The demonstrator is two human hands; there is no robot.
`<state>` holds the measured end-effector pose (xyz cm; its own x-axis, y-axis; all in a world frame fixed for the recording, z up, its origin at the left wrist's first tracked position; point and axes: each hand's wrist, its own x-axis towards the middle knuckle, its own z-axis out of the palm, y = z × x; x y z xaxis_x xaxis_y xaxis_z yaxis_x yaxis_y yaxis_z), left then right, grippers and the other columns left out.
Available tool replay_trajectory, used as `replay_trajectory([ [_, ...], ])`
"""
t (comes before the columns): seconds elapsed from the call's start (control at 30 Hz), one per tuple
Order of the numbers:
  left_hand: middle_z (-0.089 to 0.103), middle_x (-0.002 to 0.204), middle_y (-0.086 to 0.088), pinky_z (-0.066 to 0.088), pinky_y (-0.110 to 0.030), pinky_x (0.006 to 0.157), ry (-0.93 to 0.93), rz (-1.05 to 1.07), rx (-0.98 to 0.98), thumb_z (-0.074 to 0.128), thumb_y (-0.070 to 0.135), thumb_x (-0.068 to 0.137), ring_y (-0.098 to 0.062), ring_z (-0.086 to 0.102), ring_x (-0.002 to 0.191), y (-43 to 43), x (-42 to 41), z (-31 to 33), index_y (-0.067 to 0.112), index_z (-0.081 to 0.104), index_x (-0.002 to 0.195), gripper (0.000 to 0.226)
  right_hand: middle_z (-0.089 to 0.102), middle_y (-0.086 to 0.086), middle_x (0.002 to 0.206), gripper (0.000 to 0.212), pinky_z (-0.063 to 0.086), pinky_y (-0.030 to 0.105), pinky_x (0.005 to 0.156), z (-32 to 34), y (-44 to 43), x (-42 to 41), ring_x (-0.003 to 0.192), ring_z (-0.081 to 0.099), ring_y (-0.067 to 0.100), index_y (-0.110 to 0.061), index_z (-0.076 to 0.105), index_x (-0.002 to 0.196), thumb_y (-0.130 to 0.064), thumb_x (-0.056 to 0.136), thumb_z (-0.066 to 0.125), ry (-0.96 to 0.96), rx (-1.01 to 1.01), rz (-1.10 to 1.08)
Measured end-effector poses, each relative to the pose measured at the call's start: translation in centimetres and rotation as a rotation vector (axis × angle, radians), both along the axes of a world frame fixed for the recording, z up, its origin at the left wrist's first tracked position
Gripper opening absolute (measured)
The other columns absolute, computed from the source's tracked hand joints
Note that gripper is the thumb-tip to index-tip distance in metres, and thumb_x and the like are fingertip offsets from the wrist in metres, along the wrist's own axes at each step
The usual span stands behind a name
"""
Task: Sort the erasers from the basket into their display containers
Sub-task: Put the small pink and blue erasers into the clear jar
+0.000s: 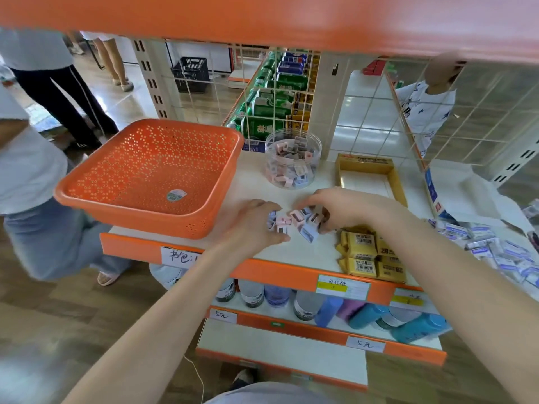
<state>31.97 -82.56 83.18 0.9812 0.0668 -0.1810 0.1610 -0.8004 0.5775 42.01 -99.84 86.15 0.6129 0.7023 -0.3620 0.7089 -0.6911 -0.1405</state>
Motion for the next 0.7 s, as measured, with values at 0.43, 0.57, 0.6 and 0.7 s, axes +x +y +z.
replay_trajectory([
  [0.43,0.049,0.131,-0.005,0.028,-0.019,0.1,-0.288,0.071,-0.002,0.072,0.026,0.082,-0.021,0.042,0.123,2.2,-2.0,-1.8,0.016,0.055,0.129,0.051,0.061,-0.007,0.114,0.034,0.042,0.012,0.069,-0.6,-0.5,-0.6,0.085,0.059,0.0,-0.038,0.058,0.119,-0.033,0.086,0.066,0.085,0.489,-0.231],
  [0.57,0.044,0.138,0.0,0.024,-0.025,0.108,-0.279,0.049,0.022,0.072,0.032,0.082,-0.017,0.035,0.13,2.1,-2.1,-1.9,0.021,0.054,0.13,0.053,0.051,-0.014,0.128,0.054,0.047,0.028,0.091,0.3,-1.3,-1.5,0.103,0.056,0.007,-0.04,0.049,0.129,-0.038,0.079,0.072,0.199,0.326,-0.156],
  [0.6,0.043,0.139,0.002,0.025,-0.029,0.11,-0.274,0.044,0.033,0.072,0.034,0.081,-0.016,0.035,0.131,1.9,-2.1,-1.9,0.022,0.053,0.131,0.054,0.047,-0.014,0.131,0.062,0.046,0.03,0.094,0.2,-1.2,-1.9,0.108,0.053,0.009,-0.041,0.045,0.132,-0.039,0.077,0.073,0.2,0.276,-0.121],
  [0.7,0.041,0.14,0.003,0.024,-0.025,0.105,-0.251,0.027,0.038,0.071,0.035,0.082,-0.018,0.033,0.131,1.1,-1.6,-2.1,0.023,0.051,0.133,0.056,0.038,-0.01,0.134,0.073,0.038,0.021,0.094,-0.9,-0.5,-3.0,0.114,0.044,0.007,-0.037,0.037,0.141,-0.037,0.077,0.073,0.093,0.198,-0.013],
])
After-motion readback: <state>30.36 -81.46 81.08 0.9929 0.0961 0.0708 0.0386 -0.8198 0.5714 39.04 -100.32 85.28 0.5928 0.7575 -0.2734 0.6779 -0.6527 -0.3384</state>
